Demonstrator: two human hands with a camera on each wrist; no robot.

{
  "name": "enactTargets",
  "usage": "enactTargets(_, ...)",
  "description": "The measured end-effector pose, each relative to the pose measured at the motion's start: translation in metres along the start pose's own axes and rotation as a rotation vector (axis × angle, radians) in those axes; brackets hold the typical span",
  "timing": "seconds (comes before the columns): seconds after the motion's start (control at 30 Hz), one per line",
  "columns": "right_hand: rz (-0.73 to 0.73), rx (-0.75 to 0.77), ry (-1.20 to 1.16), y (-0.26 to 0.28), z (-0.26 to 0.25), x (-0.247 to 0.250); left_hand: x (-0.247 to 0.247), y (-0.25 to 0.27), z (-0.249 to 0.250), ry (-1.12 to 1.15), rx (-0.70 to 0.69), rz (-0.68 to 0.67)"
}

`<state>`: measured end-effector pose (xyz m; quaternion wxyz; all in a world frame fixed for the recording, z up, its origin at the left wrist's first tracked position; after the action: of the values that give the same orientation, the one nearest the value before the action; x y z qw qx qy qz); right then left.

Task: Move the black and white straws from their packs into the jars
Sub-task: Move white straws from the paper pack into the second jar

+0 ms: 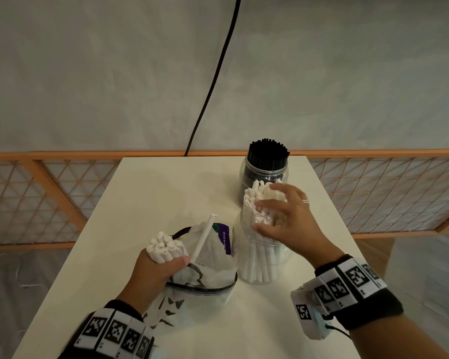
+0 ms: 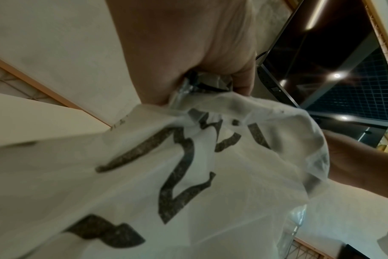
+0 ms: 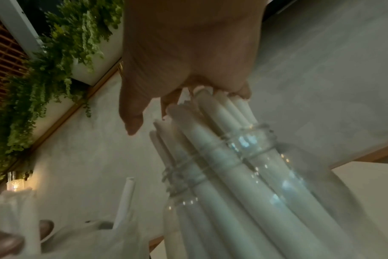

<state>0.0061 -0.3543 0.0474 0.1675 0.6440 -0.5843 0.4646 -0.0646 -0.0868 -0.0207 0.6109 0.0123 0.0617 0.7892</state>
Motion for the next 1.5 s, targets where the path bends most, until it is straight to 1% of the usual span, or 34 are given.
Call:
enactTargets(0.07,0.0,-0.005,0.057,0.001,0.0,-0.005,0.001,0.0,0.0,0.009,-0.007,-0.018)
enactTargets(0.13,0.101,0.025,0.046,0.0,-0.005,-0.004,0.001,0.001,0.0,0.014,-0.016,-0.037)
enactTargets(0.2,0.246,0.121,0.015,0.003,-0.019,-0.003,-0.002,0.003,0.001,0.035,-0.036,-0.037)
enactTargets(0.23,0.292,0.164,-0.04,0.005,-0.029,-0.003,-0.003,0.005,0.002,0.043,-0.058,-0.042)
enactTargets(0.27,0.293,0.185,-0.116,0.008,-0.039,-0.006,-0.004,0.007,0.003,0.051,-0.085,-0.059)
enactTargets(0.3,0.244,0.166,-0.197,0.013,-0.049,-0.011,-0.005,0.008,0.005,0.059,-0.107,-0.072)
enactTargets(0.33,0.154,0.104,-0.265,0.017,-0.058,-0.019,-0.005,0.01,0.005,0.064,-0.125,-0.087)
enactTargets(0.37,0.029,0.011,-0.3,0.022,-0.065,-0.028,-0.004,0.011,0.007,0.06,-0.14,-0.1)
enactTargets(0.43,-0.237,-0.169,-0.292,0.028,-0.071,-0.048,-0.002,0.013,0.011,0.035,-0.157,-0.129)
enactTargets(0.47,-0.334,-0.22,-0.285,0.03,-0.072,-0.058,-0.001,0.014,0.011,0.027,-0.153,-0.146)
enactTargets(0.5,-0.399,-0.242,-0.294,0.032,-0.072,-0.065,0.0,0.016,0.013,0.014,-0.14,-0.156)
enactTargets(0.57,-0.433,-0.249,-0.355,0.033,-0.073,-0.074,0.0,0.015,0.008,0.0,-0.099,-0.131)
enactTargets(0.67,-0.473,-0.22,-0.523,0.033,-0.074,-0.082,-0.003,0.014,0.001,-0.065,-0.033,-0.028)
enactTargets(0.7,-0.501,-0.201,-0.577,0.033,-0.075,-0.084,-0.003,0.013,0.0,-0.085,-0.031,-0.029)
enactTargets(0.77,-0.533,-0.151,-0.627,0.032,-0.078,-0.087,-0.006,0.014,0.005,-0.141,-0.023,-0.094)
enactTargets(0.87,-0.523,-0.107,-0.697,0.031,-0.091,-0.092,-0.008,0.014,0.007,-0.187,-0.095,-0.17)
enactTargets(0.9,-0.524,-0.08,-0.759,0.031,-0.097,-0.093,-0.008,0.013,0.006,-0.187,-0.112,-0.167)
enactTargets(0.97,-0.508,-0.03,-0.859,0.033,-0.103,-0.098,-0.01,0.011,0.004,-0.188,-0.094,-0.156)
enactTargets(1.07,-0.462,-0.127,-0.889,0.034,-0.099,-0.102,-0.006,0.013,0.0,-0.235,-0.085,-0.205)
enactTargets(1.17,-0.418,-0.182,-0.837,0.034,-0.095,-0.105,0.001,0.012,-0.005,-0.254,-0.039,-0.225)
enactTargets(1.27,-0.351,-0.184,-0.805,0.031,-0.093,-0.099,0.004,0.013,-0.004,-0.202,-0.011,-0.195)
enactTargets(1.37,-0.273,-0.173,-0.824,0.028,-0.091,-0.085,0.005,0.013,-0.001,-0.166,-0.039,-0.198)
enactTargets(1.5,-0.279,-0.168,-0.853,0.026,-0.087,-0.076,0.002,0.01,0.002,-0.187,-0.058,-0.209)
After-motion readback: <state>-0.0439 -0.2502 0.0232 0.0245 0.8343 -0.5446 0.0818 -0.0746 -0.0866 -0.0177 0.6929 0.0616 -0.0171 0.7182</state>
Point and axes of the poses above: each hand's wrist, its own y-axis away from the middle knuckle, its own x-axis out of the back of the hand, z = x × y, the point moved 1 cm from there along -y, towards the middle knuckle, and after that the axes turned 6 degrees about y, right-handed, at the moved point
